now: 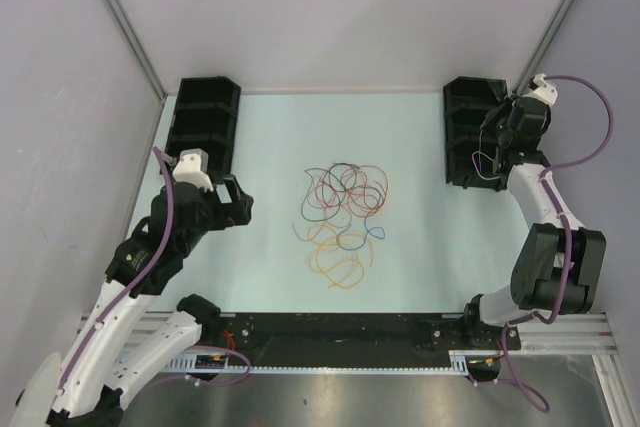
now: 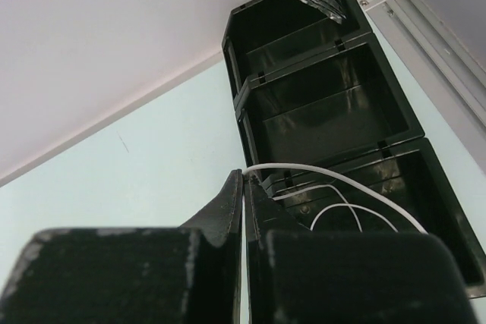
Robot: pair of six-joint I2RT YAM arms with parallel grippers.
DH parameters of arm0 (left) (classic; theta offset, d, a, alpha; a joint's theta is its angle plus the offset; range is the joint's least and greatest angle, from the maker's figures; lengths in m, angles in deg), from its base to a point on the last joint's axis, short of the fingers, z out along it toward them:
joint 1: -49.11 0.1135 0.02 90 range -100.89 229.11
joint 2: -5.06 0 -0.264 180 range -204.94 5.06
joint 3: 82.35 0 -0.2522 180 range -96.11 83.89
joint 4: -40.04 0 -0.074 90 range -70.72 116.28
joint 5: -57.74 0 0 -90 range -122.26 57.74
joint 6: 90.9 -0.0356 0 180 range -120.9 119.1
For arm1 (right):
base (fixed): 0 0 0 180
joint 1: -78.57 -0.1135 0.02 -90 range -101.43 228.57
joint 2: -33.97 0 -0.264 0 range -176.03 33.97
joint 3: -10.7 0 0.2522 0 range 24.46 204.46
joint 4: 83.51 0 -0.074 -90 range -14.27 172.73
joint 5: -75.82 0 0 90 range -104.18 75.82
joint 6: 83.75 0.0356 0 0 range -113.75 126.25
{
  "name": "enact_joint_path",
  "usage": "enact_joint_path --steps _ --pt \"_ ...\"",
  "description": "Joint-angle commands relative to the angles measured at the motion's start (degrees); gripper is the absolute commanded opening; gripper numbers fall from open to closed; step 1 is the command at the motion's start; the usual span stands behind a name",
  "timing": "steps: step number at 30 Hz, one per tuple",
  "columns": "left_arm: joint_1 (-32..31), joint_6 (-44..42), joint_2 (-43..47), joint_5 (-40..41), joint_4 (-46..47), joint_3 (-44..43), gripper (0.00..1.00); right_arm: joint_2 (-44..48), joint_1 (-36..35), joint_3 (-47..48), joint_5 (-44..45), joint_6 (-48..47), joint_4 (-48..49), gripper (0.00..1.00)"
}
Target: Untangle the cables
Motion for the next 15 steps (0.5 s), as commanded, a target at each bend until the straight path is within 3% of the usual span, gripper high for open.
enact_joint_path --steps 1,15 --pt "0.9 -1.38 0.45 -1.08 1.54 0.35 1.0 -0.19 0.14 -1.39 -0.22 0.69 3.32 0.0" --pt "1.78 -1.64 0.27 -1.87 1.89 0.43 1.0 -5.2 0.84 -5.09 -3.02 3.77 3.24 0.0"
